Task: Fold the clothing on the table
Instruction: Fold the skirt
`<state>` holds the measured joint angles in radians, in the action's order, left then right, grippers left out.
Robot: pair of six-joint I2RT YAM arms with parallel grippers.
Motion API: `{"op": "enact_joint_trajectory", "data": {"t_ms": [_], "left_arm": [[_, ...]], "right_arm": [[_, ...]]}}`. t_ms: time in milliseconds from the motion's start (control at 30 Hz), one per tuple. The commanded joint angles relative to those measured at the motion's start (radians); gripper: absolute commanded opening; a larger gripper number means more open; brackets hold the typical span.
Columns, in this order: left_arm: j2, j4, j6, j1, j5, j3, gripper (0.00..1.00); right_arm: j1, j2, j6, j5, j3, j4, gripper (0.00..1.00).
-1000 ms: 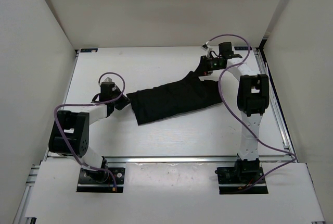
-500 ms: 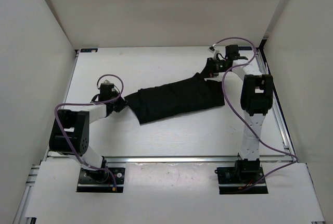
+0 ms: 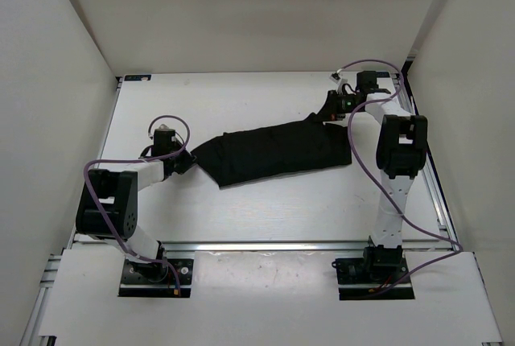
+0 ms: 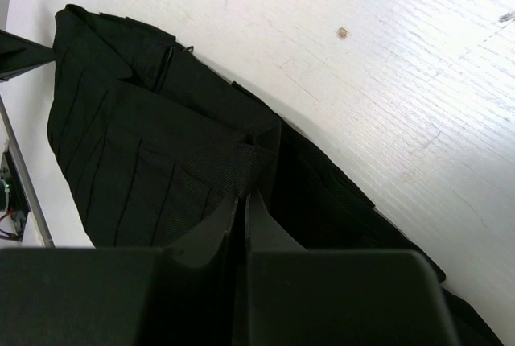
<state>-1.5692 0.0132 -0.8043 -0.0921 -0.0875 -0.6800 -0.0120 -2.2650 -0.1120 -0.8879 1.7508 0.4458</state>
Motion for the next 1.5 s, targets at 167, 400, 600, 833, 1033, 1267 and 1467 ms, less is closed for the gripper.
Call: {"op": "enact_joint_trajectory", "data": {"t_ms": [167, 400, 600, 833, 1033, 1267, 1467], "left_arm": [[0.043, -0.009, 0.004, 0.006, 0.026, 0.008, 0.00], [0.052, -0.005, -0.001, 0.006, 0.029, 0.020, 0.00], [0.095, 0.002, -0.013, 0.002, 0.057, 0.025, 0.45], [0.280, -0.039, -0.012, 0.000, 0.130, -0.006, 0.99], [0.189, 0.239, -0.002, -0.155, -0.119, -0.116, 0.98], [-0.242, 0.390, -0.053, -0.313, -0.431, -0.308, 0.59], [-0.377, 0.395, -0.112, -0.310, -0.448, -0.340, 0.36]], "right_arm": [[0.039, 0.099, 0.006, -0.022, -0.020, -0.044, 0.00], [0.064, 0.121, 0.069, -0.023, -0.076, -0.098, 0.00], [0.043, 0.107, 0.107, 0.168, -0.073, -0.056, 0.99], [0.050, 0.196, 0.212, 0.075, -0.138, -0.185, 0.60], [0.000, 0.170, 0.126, -0.201, -0.126, -0.111, 0.00], [-0.079, 0.140, 0.320, -0.425, -0.220, -0.344, 0.00], [-0.144, 0.139, 0.589, -0.542, -0.338, -0.650, 0.00]]}}
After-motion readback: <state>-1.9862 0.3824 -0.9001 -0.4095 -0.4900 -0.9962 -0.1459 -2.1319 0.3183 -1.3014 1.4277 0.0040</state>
